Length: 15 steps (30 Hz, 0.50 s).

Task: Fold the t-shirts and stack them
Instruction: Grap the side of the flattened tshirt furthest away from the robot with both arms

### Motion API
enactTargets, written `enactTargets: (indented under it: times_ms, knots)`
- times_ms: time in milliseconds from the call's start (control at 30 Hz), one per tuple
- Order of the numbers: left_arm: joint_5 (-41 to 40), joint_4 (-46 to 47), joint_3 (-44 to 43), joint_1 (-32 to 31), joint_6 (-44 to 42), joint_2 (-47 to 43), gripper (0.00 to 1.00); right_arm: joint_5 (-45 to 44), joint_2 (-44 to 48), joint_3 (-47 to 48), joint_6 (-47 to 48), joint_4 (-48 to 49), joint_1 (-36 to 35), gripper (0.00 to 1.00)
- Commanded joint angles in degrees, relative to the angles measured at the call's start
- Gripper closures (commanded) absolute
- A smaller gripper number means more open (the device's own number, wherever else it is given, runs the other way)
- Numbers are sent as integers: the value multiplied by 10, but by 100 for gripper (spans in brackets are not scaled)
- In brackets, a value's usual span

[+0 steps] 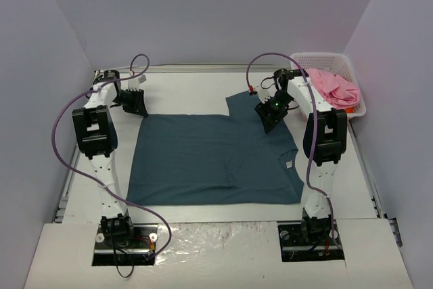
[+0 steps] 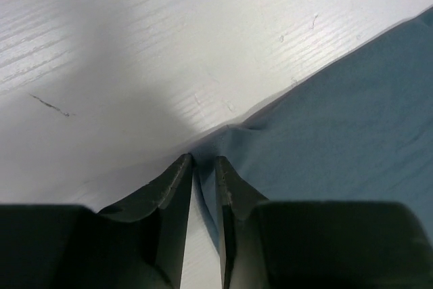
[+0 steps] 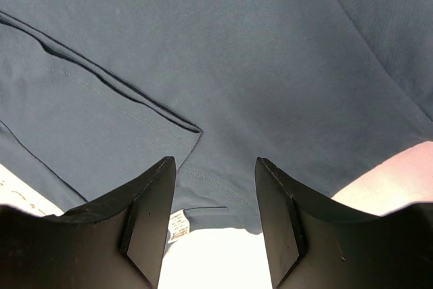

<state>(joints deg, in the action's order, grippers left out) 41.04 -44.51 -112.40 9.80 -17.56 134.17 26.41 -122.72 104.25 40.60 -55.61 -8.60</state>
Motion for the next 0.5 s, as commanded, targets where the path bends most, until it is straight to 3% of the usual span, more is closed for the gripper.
enactTargets:
  times_ms: [0,167,300,467]
  knots:
    - [0,-16,-3,-15,-15,-5,81,0,-6,-4,3,-31,3,54]
    - [-16,-20,0,-23,-25,0,83,-1,-6,-8,4,-31,3,54]
    - [-26,-21,2,-25,-27,0,97,-3,-7,-9,5,-30,3,55]
    - [-53,7,24,-25,-21,-21,98,-3,-9,-6,4,-29,3,57]
